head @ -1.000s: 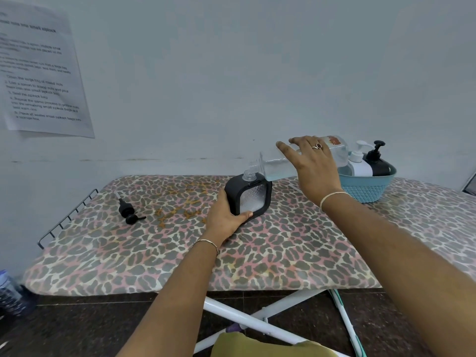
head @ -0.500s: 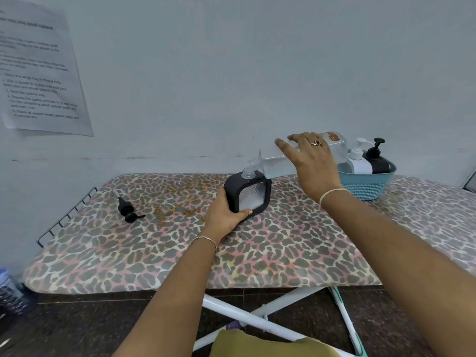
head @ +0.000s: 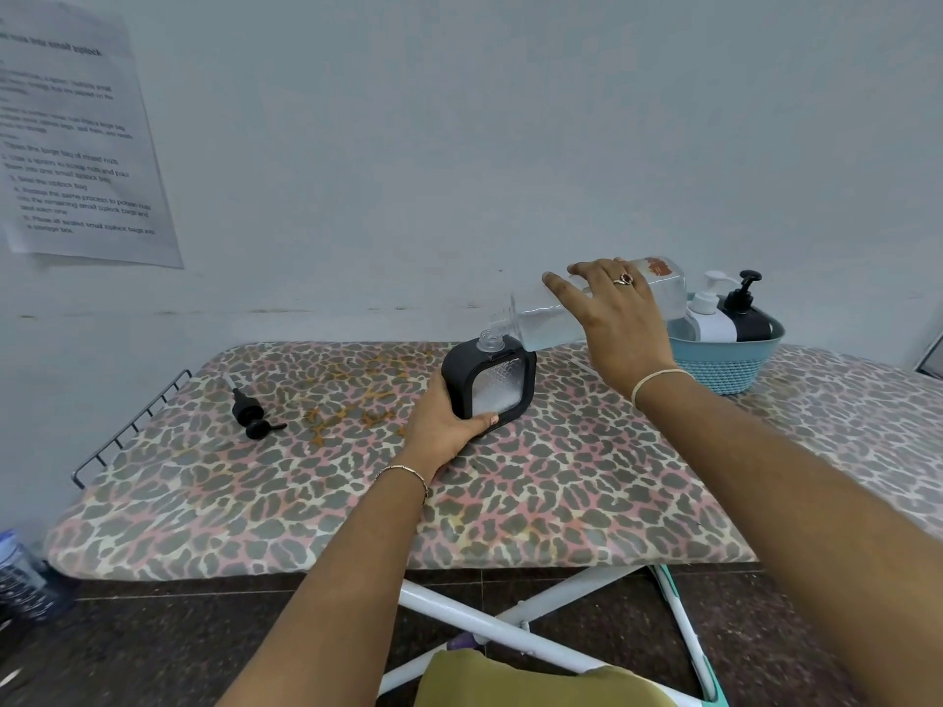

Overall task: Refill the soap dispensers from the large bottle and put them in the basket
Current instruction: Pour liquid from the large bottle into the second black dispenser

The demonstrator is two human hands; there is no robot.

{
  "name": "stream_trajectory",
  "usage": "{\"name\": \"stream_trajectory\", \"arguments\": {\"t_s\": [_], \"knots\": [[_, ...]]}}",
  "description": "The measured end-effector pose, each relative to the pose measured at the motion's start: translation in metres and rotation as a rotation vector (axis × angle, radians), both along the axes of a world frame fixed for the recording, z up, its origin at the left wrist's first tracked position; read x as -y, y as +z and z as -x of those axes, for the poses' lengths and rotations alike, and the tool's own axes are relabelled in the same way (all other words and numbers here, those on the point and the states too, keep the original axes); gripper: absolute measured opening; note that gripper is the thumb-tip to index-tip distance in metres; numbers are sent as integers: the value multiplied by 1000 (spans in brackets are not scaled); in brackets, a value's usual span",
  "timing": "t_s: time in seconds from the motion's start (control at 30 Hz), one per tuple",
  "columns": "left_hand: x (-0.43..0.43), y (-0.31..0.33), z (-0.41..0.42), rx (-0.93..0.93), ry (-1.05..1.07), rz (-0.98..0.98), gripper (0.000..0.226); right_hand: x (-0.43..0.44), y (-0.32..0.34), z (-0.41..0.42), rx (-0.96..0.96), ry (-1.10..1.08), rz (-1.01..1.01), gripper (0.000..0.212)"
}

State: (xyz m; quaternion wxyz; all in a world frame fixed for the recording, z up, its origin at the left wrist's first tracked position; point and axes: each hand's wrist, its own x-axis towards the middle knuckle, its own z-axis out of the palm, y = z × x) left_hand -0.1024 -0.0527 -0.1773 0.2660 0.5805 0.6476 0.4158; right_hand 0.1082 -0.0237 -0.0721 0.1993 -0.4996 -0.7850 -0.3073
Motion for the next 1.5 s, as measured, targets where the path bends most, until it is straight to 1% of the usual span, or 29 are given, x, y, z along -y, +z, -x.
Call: {"name": "stream_trajectory", "arguments": {"t_s": [0.17,0.3,0.5,0.63,1.5], "knots": [[2,0,1,49,-22,-3,87,-2,1,0,13,8,-18,82],[3,2,3,102,-43,16,94,-3,2,1,27,11,-24,81],[4,5,5,50,-48,31,101,-5,2,0,30,15,-26,80],[2,5,5,50,-45,41,103,-5,2,-1,30,14,-21,82],[4,6,5,95,-41,58,92,-3,6,0,77,12,-12,84]]}}
